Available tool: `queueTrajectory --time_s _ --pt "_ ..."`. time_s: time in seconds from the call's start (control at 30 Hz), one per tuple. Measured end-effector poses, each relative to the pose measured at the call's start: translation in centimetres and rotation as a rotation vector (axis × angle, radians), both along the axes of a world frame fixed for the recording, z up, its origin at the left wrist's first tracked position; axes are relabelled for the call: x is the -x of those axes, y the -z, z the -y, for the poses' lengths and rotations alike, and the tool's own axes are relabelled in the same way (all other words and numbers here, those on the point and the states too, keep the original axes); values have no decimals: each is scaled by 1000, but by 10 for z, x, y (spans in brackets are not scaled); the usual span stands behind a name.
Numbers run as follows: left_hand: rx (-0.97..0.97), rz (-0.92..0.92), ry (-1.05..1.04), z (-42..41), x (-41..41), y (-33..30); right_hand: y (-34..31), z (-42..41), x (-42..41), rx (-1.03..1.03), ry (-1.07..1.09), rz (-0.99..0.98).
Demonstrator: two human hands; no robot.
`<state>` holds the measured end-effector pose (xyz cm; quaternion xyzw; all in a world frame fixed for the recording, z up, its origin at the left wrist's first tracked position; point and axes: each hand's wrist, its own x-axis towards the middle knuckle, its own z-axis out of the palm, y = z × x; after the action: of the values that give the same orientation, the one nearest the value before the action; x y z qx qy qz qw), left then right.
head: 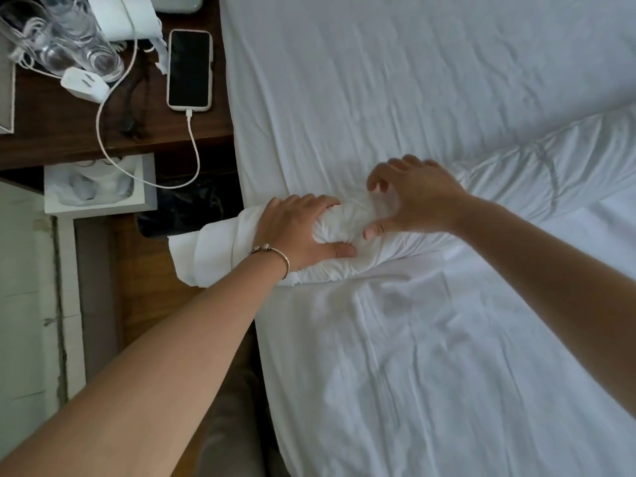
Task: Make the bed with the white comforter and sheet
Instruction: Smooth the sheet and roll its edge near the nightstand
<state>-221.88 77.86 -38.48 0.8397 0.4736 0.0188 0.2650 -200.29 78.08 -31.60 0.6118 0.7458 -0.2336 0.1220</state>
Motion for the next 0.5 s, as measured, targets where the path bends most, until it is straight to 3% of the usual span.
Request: queueTrajectory --time_s 0.07,0.17,0.33,0.5 --pt "-46 17 -12 5 0 1 8 -14 5 138 -80 128" --pt "-95 25 -13 13 2 6 24 -9 16 353 10 213" --pt "-78 13 41 21 6 3 30 25 26 111 68 299" --pt "277 40 -16 -11 2 -24 35 51 26 -43 110 332"
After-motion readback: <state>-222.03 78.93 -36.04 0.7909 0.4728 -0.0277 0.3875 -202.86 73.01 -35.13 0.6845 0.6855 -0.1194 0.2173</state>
